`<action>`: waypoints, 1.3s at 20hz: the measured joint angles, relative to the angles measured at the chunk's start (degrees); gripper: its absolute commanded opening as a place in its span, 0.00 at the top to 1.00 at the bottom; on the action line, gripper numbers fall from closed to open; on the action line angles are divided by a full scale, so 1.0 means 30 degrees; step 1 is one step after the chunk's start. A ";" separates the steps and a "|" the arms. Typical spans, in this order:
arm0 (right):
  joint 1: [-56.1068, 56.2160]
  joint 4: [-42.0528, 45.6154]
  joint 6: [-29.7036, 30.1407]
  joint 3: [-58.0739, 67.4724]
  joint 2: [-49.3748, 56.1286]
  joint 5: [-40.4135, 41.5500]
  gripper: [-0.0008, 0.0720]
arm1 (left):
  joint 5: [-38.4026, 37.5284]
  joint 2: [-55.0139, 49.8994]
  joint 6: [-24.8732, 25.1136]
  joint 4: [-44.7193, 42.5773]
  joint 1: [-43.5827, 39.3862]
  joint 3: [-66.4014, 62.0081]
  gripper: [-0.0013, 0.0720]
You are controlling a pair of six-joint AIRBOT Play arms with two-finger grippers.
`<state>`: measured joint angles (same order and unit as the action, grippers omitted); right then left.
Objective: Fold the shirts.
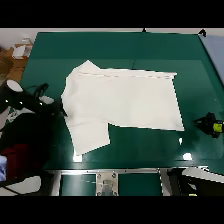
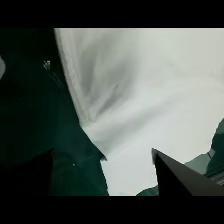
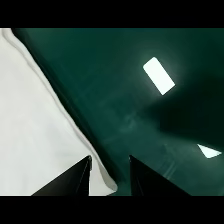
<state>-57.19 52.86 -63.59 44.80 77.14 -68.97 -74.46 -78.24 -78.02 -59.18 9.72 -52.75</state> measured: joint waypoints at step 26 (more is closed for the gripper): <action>0.3453 -0.2601 0.1559 -0.0969 0.3359 -0.0036 0.48 | 0.4080 -0.1530 0.5151 0.5588 0.0000 0.2390 0.95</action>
<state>-46.83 45.06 -58.92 41.89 87.22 -69.08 -62.22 -82.83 -62.57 -42.41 9.72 -45.58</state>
